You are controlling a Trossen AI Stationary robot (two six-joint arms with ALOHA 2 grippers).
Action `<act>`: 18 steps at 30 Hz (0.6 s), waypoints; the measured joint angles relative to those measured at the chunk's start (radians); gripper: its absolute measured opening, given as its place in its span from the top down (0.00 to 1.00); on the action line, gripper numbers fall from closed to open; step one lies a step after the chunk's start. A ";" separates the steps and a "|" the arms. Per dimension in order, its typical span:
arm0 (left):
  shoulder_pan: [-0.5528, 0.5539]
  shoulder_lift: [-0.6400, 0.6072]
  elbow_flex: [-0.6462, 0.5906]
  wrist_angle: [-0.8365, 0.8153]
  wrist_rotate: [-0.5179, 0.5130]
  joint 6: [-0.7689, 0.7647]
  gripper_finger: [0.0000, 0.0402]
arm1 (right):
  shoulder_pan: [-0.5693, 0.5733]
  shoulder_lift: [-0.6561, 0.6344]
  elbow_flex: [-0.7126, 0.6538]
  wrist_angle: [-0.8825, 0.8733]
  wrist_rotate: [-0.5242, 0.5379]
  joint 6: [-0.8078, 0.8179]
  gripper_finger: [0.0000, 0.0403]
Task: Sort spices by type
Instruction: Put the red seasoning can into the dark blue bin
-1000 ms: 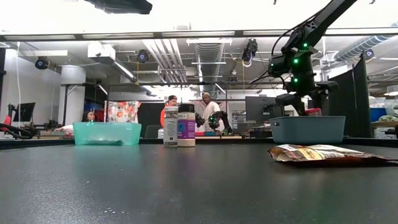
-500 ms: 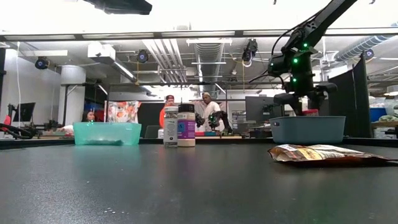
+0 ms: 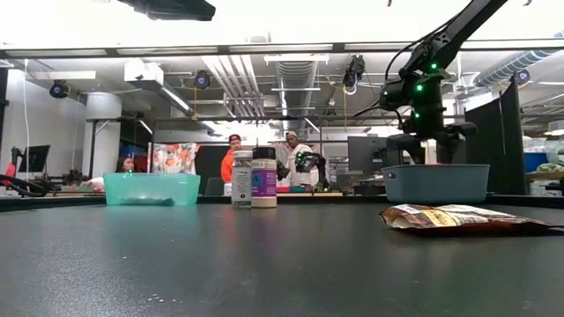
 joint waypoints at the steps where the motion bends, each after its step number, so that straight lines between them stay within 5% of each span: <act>1: 0.000 0.000 0.000 0.000 0.000 0.000 0.29 | 0.000 0.000 -0.006 0.003 0.000 0.000 0.32; 18: 0.000 0.000 0.000 -0.001 0.000 -0.001 0.29 | 0.000 -0.045 0.031 0.031 0.052 -0.015 0.32</act>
